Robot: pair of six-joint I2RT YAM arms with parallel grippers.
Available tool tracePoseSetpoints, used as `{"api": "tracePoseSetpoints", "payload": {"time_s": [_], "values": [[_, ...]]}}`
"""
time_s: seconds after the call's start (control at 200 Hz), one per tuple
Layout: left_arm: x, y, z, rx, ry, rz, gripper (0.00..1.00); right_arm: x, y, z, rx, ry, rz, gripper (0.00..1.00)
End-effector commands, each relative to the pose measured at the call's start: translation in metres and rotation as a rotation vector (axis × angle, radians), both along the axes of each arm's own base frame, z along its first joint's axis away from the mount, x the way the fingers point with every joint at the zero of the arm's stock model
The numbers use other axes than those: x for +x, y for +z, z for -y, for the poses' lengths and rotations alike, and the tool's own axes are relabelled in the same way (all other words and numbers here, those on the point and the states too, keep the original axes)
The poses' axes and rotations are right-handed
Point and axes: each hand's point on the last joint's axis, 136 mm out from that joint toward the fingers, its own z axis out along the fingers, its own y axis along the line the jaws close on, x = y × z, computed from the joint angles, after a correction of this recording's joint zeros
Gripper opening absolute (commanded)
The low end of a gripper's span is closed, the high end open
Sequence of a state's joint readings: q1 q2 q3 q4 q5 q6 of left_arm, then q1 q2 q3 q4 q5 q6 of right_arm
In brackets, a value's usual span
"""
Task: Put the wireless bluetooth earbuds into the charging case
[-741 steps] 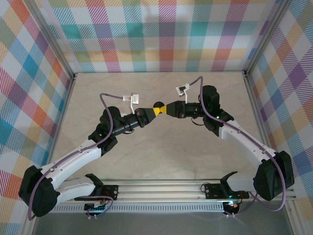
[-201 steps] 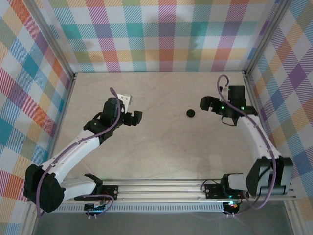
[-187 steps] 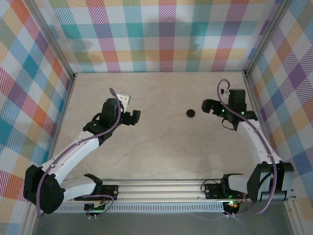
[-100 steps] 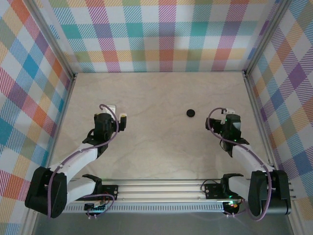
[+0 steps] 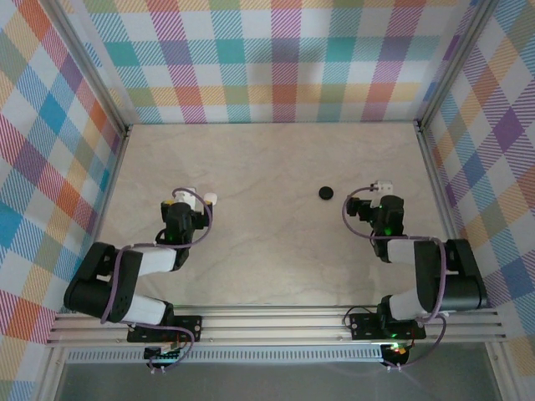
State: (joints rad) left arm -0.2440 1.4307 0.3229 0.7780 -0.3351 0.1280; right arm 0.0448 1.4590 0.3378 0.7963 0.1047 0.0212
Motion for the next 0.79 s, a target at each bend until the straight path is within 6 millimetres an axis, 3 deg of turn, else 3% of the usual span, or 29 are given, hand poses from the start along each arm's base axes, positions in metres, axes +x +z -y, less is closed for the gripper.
{"api": "tracePoseSetpoints", "payload": {"time_s": [0.0,0.24,0.37,0.465,0.79], "values": [[0.007,0.021,-0.008,-0.031,0.033,0.134,1.00,0.012,0.015,0.005,0.006,-0.025,0.107,1.00],[0.018,0.004,-0.011,-0.087,-0.001,0.109,1.00,0.015,0.012,0.006,0.011,-0.023,0.085,1.00],[0.029,-0.008,-0.009,-0.154,-0.061,-0.012,1.00,0.021,0.008,0.003,0.013,-0.008,0.036,1.00],[0.034,-0.008,-0.017,-0.190,-0.037,-0.022,1.00,0.021,0.009,0.004,0.014,-0.008,0.040,1.00],[0.033,-0.009,-0.017,-0.189,-0.037,-0.024,1.00,0.021,0.009,0.004,0.012,-0.009,0.043,1.00]]}}
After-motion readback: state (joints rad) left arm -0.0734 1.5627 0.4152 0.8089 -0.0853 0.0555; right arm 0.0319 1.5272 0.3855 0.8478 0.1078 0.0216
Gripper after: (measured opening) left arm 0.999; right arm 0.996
